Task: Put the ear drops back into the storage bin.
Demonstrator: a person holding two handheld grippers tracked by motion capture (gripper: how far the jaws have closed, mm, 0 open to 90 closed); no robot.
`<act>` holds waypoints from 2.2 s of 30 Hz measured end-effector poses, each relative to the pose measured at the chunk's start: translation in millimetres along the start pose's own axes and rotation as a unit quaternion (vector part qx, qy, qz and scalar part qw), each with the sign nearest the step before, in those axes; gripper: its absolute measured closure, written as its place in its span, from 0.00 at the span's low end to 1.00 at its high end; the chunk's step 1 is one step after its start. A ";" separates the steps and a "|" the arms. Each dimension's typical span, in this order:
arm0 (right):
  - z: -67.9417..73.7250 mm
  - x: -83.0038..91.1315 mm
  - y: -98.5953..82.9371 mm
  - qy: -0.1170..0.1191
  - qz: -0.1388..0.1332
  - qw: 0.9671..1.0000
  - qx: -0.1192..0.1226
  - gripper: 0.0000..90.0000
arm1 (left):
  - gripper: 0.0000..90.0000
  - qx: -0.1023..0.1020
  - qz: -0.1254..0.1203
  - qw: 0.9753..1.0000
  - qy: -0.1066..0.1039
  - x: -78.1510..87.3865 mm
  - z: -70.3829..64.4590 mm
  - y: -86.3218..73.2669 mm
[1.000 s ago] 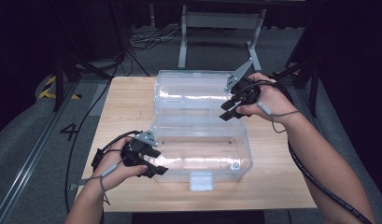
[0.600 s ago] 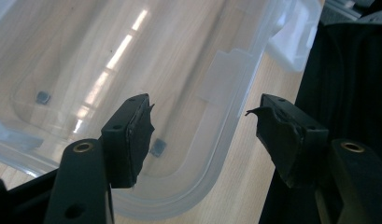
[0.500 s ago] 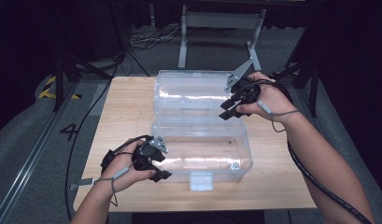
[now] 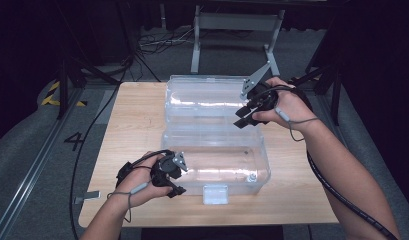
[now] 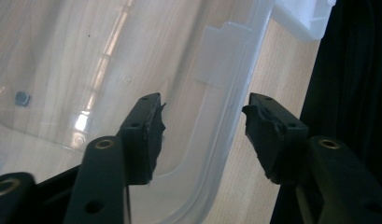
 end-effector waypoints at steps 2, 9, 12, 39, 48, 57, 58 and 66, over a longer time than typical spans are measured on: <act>0.2 -0.3 -0.3 0.001 0.001 1.000 -0.003 0.64 | 0.63 -0.006 0.002 1.000 0.005 -0.9 0.6 1.3; -1.0 -0.4 0.2 0.000 -0.001 1.000 -0.005 0.64 | 0.79 -0.013 0.009 1.000 -0.017 -6.2 -1.6 3.4; -2.3 -0.2 0.7 0.000 -0.005 1.000 -0.005 0.64 | 0.84 -0.020 0.015 1.000 -0.019 -7.9 -2.1 3.8; -29.2 -12.4 11.1 -0.014 0.008 1.000 -0.023 0.65 | 0.90 -0.048 0.037 0.998 -0.007 -10.2 -4.0 5.0; -36.7 -27.1 10.3 -0.009 0.038 0.999 -0.029 0.70 | 0.89 -0.041 0.031 0.999 -0.009 -11.0 -4.3 5.0; -37.4 -35.3 12.1 -0.009 0.059 0.998 -0.010 0.80 | 0.89 -0.040 0.032 0.999 -0.010 -11.2 -3.6 4.7; -37.2 -35.4 12.4 -0.011 0.061 0.998 -0.008 0.81 | 0.89 -0.039 0.032 0.999 -0.010 -11.3 -3.7 4.8; -33.8 -36.3 16.9 -0.013 0.072 0.997 0.022 0.94 | 0.89 -0.037 0.029 0.999 -0.012 -11.9 -3.7 4.7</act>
Point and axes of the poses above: each handheld gripper's, and its own axes: x roughly backward along the jaws, y roughly out of its top, z roughly to its left, the point moved 3 cm from there along -x, roughly forward along the jaws, and after that the axes turned 5 degrees about -y, right-handed, at the moved point
